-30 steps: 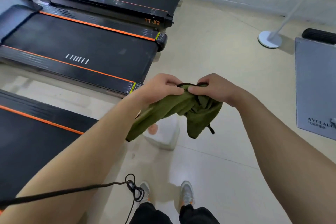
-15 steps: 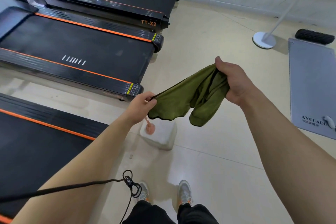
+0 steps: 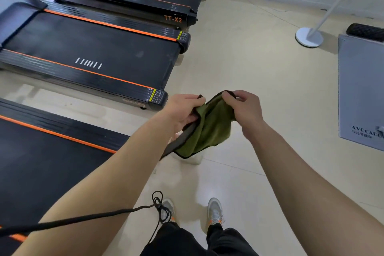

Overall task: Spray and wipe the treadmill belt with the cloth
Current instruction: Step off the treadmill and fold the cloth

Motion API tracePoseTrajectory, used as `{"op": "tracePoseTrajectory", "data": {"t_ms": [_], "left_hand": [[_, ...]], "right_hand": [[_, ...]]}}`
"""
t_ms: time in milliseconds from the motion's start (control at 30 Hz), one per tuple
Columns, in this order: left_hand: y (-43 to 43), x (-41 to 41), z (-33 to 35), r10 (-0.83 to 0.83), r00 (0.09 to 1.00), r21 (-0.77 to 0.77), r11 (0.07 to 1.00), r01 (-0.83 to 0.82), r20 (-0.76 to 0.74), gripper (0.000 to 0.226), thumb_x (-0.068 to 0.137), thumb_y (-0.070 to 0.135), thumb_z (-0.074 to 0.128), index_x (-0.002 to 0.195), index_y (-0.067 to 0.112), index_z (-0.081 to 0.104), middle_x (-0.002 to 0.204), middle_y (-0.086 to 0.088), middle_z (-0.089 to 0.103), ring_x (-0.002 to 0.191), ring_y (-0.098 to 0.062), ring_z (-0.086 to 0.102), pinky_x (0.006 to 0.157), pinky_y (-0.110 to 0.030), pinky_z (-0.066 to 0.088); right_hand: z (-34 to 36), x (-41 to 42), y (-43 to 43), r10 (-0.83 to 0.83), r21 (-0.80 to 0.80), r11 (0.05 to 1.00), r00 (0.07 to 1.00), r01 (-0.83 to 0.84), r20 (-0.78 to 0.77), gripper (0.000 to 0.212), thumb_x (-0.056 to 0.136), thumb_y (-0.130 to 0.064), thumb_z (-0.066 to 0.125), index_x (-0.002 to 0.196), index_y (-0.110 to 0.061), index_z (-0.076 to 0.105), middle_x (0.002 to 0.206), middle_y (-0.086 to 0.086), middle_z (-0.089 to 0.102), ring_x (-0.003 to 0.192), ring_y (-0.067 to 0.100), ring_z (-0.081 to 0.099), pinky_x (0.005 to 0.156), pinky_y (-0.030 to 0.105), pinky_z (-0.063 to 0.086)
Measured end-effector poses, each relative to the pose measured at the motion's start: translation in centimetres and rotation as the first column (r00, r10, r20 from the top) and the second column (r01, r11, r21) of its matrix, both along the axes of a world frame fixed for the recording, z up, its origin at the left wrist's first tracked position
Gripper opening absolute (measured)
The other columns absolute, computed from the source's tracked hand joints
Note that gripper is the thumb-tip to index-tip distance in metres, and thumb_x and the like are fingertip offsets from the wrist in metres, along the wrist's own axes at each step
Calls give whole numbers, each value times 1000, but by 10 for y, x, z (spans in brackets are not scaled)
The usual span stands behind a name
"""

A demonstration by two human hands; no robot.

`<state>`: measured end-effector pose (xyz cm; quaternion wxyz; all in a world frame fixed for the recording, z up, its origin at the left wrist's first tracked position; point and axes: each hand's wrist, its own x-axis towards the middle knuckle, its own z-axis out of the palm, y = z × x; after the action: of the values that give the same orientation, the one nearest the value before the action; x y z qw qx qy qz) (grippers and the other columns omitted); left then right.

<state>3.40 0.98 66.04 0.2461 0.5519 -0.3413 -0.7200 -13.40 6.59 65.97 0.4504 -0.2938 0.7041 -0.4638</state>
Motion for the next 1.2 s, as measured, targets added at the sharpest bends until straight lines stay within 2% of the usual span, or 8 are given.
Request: {"op": "tracePoseTrajectory", "data": {"t_ms": [167, 433, 533, 633, 767, 867, 967, 1200], "left_hand": [[3, 0, 2, 66, 987, 151, 988, -44, -146, 31, 101, -8, 54, 130, -16, 60, 108, -21, 68, 91, -23, 70, 78, -28, 64], [12, 5, 11, 159, 965, 201, 973, -117, -208, 44, 92, -25, 33, 133, -24, 50, 132, -35, 62, 104, -34, 71, 76, -30, 65], [14, 8, 14, 151, 959, 202, 974, -103, -242, 30, 96, -20, 50, 124, -10, 56, 113, -27, 73, 90, -27, 78, 76, -27, 65], [18, 11, 5, -30, 999, -116, 993, 32, 14, 29, 95, -3, 67, 120, 12, 63, 102, -11, 75, 84, -21, 77, 74, -25, 62], [22, 13, -27, -126, 872, -467, 804, 368, 472, 28, 92, 20, 75, 110, 41, 71, 121, 1, 60, 105, -15, 59, 94, -29, 49], [29, 17, -49, -113, 816, -512, 728, 456, 567, 43, 87, 25, 78, 124, 43, 65, 128, 0, 55, 121, -19, 51, 105, -35, 43], [36, 19, -56, -112, 806, -528, 702, 478, 581, 63, 85, 22, 79, 141, 33, 52, 134, 1, 51, 124, -18, 44, 99, -27, 34], [41, 11, -54, -210, 831, -482, 731, 483, 515, 32, 86, 14, 79, 84, 39, 58, 112, 14, 64, 111, -7, 59, 97, -27, 40]], "right_hand": [[1, 22, 20, 221, -109, 968, 974, -225, -49, 16, 97, -23, 66, 100, -29, 81, 95, -9, 78, 85, 11, 70, 76, 31, 52], [-9, 23, 39, 367, -82, 916, 905, -392, -217, 38, 84, -27, 75, 120, -38, 72, 114, -15, 66, 104, 3, 67, 89, 24, 54], [-3, 9, 28, 318, -139, 924, 917, -356, -239, 20, 89, -21, 69, 105, -31, 77, 102, -14, 74, 89, 11, 69, 83, 32, 55], [13, 1, 12, 304, -160, 935, 948, -316, -95, 21, 90, -9, 60, 84, -26, 71, 83, -6, 70, 78, 12, 61, 76, 30, 49], [41, -3, -12, 208, -185, 968, 958, -172, 199, 13, 75, -13, 53, 70, -16, 65, 71, 4, 60, 76, 21, 55, 73, 32, 43], [73, -3, -20, 101, -221, 975, 866, 10, 489, 13, 75, -4, 45, 69, -10, 56, 64, 4, 54, 61, 19, 53, 61, 26, 46], [105, -4, -20, 239, -275, 956, 819, -104, 522, 14, 61, -18, 39, 51, -13, 49, 56, 2, 43, 49, 19, 39, 52, 26, 36], [117, -12, -24, 237, -308, 950, 767, -55, 596, 13, 60, -21, 38, 69, -14, 30, 55, 1, 35, 50, 19, 27, 50, 24, 30]]}}
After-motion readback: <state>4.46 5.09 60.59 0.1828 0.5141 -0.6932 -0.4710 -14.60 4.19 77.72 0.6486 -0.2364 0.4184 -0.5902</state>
